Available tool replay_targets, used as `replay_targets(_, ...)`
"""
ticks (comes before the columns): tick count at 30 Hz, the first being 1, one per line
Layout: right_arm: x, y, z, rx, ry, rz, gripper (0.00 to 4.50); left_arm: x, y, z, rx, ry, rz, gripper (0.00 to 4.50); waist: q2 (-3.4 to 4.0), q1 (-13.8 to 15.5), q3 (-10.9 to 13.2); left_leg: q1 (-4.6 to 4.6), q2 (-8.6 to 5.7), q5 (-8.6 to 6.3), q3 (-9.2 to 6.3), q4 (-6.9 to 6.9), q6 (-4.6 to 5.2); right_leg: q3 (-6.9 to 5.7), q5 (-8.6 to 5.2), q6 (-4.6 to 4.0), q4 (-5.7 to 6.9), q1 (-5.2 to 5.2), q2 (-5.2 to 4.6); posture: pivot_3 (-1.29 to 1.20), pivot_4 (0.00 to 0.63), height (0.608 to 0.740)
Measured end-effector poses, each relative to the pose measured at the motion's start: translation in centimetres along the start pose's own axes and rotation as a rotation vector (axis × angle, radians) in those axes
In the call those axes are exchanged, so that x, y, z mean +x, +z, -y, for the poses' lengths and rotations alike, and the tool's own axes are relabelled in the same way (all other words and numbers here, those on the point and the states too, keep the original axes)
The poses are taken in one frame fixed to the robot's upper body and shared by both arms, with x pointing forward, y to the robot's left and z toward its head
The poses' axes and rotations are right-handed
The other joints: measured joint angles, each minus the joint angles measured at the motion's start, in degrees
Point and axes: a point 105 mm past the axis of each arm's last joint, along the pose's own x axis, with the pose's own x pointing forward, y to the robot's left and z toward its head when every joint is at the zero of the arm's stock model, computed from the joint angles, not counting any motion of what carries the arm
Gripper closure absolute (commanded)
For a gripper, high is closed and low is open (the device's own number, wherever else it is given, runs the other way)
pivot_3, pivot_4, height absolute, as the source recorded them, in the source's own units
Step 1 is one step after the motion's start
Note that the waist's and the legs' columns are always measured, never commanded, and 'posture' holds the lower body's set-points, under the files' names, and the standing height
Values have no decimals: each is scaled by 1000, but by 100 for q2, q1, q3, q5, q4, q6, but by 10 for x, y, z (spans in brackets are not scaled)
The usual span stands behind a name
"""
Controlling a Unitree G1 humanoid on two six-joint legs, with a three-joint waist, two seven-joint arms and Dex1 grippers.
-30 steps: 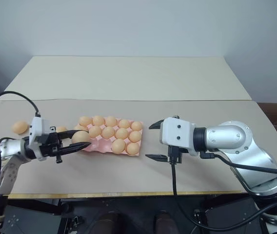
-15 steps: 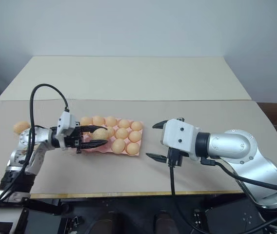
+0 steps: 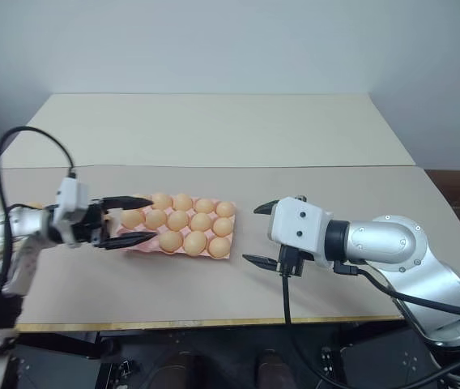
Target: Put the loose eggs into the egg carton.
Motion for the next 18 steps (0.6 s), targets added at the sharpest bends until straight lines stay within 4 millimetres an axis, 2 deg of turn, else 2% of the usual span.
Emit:
replay_targets(11,1,10,-3,-19,123,90,0,-92,-17,15,-9,261,-306,894,-1,45,1,1,2,0,7,-2,0,-6,0,0,-6,1,-6,0,150,740)
replay_targets(14,2,11,-1,-23,140,103,0,-104,-13,20,-4,317,-336,894,-1,48,1,3,2,0,8,-2,-1,-7,0,0,-3,3,-6,0,150,740)
replay_targets(18,5,12,1,-30,165,113,0,-110,-12,27,-1,352,-359,894,-1,58,0,6,0,0,10,-2,-1,-9,0,0,-5,8,-9,0,150,740)
